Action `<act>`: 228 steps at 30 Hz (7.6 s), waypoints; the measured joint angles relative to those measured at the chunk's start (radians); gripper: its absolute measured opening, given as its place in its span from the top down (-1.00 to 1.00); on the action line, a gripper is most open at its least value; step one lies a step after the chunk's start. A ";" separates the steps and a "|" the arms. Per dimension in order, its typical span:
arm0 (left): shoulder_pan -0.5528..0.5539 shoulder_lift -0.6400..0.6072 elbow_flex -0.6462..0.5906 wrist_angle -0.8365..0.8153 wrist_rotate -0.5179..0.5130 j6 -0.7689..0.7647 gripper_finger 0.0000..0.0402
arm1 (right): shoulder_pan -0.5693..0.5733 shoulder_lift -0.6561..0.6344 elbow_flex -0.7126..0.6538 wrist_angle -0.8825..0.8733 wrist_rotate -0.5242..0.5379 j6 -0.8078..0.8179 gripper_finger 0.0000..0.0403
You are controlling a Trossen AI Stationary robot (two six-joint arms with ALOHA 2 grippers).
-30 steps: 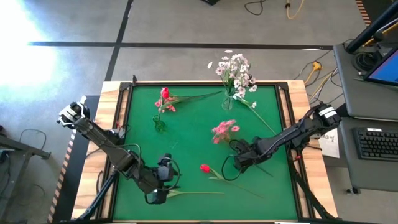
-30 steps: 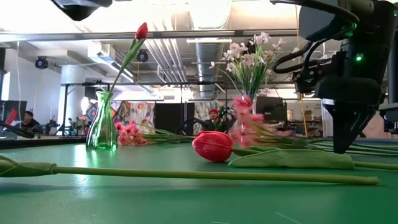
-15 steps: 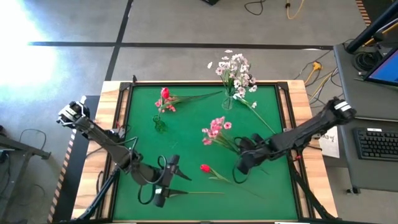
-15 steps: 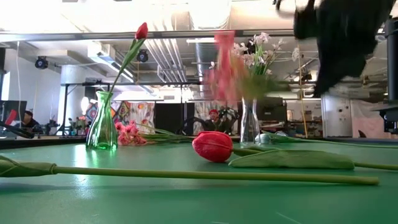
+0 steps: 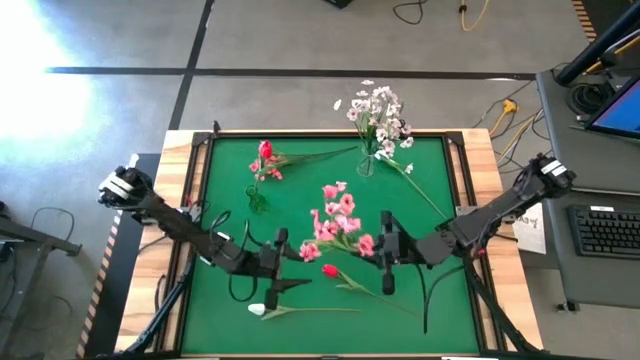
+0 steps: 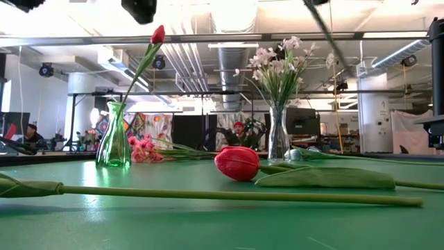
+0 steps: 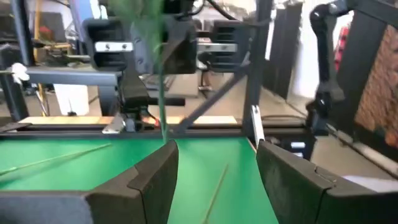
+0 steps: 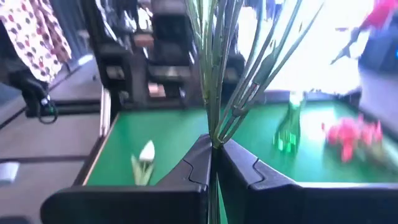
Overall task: Sort flowers into vase by color
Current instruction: Put the bottom pink flowers into the green vase, then put the red flower into the green vase
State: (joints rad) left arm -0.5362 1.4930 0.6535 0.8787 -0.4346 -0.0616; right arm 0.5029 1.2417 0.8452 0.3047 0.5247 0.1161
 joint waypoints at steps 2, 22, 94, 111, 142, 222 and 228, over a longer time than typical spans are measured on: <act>0.017 0.032 -0.006 0.093 0.004 0.000 -0.02 | -0.006 0.028 0.000 0.091 0.000 -0.062 0.94; 0.178 0.243 0.178 0.305 0.033 0.039 -0.03 | -0.058 0.135 0.000 0.181 0.000 -0.077 0.94; 0.152 -0.678 0.159 -1.194 -0.851 -0.298 1.00 | -0.090 0.023 0.000 0.044 -0.023 0.031 -0.25; 0.187 -0.677 0.150 -1.167 -0.863 -0.336 1.00 | -0.091 0.023 0.000 0.044 -0.023 0.031 -0.22; 0.192 -0.640 0.123 -1.163 -0.890 -0.483 0.89 | -0.091 0.023 0.000 0.042 -0.024 0.033 -0.25; 0.096 -0.598 0.264 -2.108 -0.050 -1.140 -0.37 | -0.198 0.028 0.442 -0.721 -0.023 0.175 -0.37; -0.053 -0.526 0.247 -2.094 -0.052 -1.255 -0.37 | -0.186 0.030 0.520 -1.017 -0.086 0.373 -0.30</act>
State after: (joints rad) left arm -0.5893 0.9666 0.9009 -1.2155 -0.4867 -1.3168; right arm 0.3166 1.2720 1.3647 -0.7118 0.4388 0.4888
